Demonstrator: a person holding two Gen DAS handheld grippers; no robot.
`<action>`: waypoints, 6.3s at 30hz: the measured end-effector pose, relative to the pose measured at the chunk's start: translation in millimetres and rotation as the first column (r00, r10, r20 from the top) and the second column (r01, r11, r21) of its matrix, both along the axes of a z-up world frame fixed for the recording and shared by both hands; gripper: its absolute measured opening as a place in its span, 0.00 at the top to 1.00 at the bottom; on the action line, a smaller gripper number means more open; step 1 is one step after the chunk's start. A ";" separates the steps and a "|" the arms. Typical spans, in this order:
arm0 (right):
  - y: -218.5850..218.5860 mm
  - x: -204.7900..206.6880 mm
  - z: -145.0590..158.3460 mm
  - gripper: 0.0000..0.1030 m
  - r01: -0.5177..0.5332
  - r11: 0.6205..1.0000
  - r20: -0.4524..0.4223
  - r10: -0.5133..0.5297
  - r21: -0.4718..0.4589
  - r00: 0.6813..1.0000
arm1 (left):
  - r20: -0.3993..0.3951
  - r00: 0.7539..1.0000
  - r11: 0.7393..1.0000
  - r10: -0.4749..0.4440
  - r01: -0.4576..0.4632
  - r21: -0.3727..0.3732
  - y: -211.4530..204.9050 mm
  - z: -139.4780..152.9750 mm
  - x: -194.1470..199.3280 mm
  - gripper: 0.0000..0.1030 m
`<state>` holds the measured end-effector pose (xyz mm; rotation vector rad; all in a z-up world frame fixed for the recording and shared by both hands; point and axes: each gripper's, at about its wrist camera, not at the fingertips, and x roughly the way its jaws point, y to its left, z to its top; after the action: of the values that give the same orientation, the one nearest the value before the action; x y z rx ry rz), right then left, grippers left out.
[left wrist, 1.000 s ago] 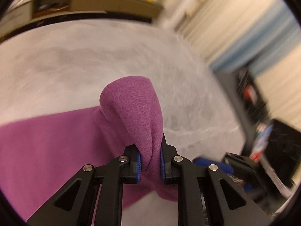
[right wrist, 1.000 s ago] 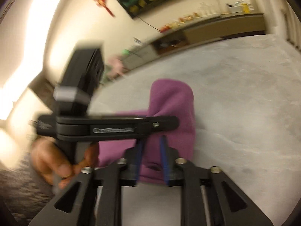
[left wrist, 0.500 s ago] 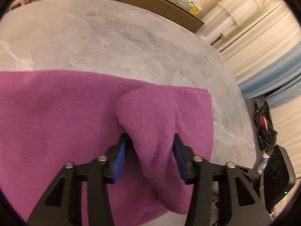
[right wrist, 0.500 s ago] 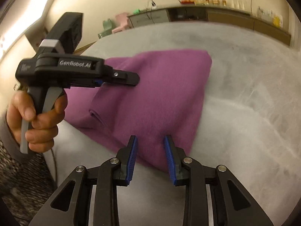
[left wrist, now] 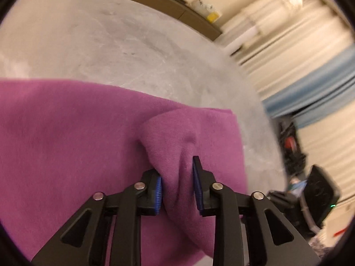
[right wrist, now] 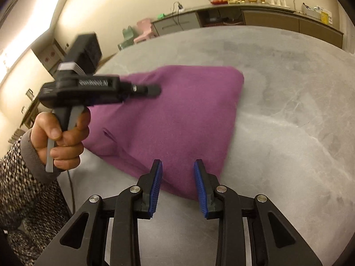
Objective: Fold clothes
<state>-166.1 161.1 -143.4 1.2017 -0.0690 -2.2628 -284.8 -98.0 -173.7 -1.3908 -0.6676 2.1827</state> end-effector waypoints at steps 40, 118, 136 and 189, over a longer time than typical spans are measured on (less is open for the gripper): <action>-255.4 -10.6 22.6 0.57 -0.203 0.956 -0.096 0.228 0.212 0.969 | -0.165 0.698 0.644 0.697 -0.710 -0.286 -452.3 59.3 161.7 0.30; -198.2 22.4 21.6 0.87 -0.025 0.996 0.131 0.035 -0.081 0.991 | -0.122 0.978 0.914 0.167 -0.200 -0.354 -174.3 48.9 11.7 0.48; 33.3 29.3 19.7 0.62 0.307 0.951 0.115 -0.302 -0.030 0.946 | -0.104 0.993 0.920 0.057 -0.093 -0.381 -59.5 55.4 13.7 0.26; -19.6 57.4 64.7 0.86 0.129 0.974 -0.089 -0.147 -0.185 0.985 | -0.011 0.942 0.797 -0.336 0.278 -0.537 161.6 116.2 -11.7 0.22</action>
<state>-108.7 141.4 -78.7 1.0131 -0.3187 -2.3775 -296.5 63.6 -57.5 -1.4922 0.2282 2.2308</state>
